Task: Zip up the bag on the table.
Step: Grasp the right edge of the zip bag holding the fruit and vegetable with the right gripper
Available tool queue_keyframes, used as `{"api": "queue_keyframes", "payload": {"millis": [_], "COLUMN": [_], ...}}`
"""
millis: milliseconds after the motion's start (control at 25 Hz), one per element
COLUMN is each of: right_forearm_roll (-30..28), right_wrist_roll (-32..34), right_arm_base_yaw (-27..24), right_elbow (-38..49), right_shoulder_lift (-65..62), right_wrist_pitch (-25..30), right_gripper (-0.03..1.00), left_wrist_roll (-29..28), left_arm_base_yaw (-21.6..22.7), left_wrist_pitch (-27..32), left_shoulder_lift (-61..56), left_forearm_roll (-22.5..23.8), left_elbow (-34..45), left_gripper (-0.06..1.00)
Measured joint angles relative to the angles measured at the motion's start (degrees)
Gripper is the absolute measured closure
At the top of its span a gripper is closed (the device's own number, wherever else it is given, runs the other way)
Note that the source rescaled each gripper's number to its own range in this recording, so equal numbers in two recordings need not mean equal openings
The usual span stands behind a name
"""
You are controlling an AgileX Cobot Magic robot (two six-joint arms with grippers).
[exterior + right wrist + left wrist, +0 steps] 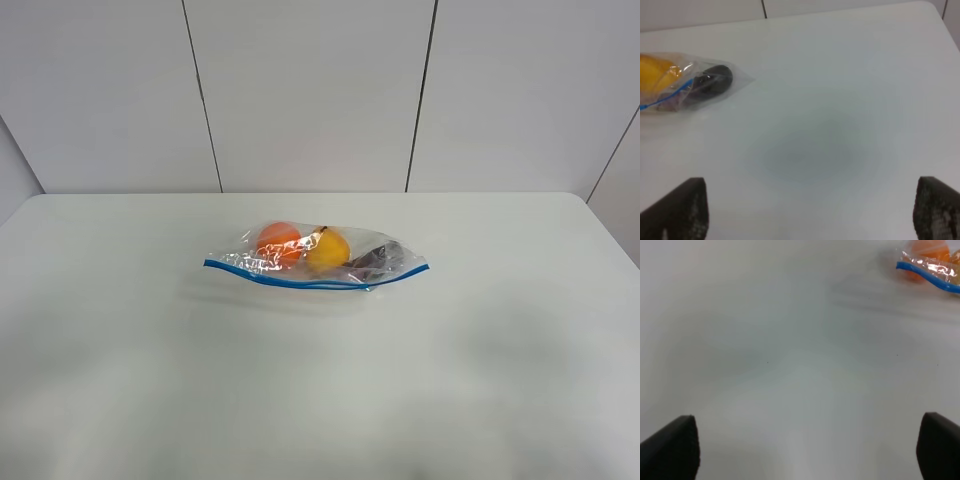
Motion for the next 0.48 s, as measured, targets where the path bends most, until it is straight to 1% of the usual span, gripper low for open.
{"api": "queue_keyframes", "payload": {"millis": [480], "right_forearm_roll": [0.0], "right_wrist_roll": [0.0], "right_arm_base_yaw": [0.0], "right_elbow": [0.0], "right_shoulder_lift": [0.0], "right_wrist_pitch": [0.0], "right_gripper": [0.08], "left_wrist_roll": [0.0], "left_arm_base_yaw": [0.0], "left_wrist_pitch": [0.0], "left_shoulder_lift": [0.0], "left_forearm_roll": [0.0], "left_elbow": [0.0], "left_gripper": [-0.06]}}
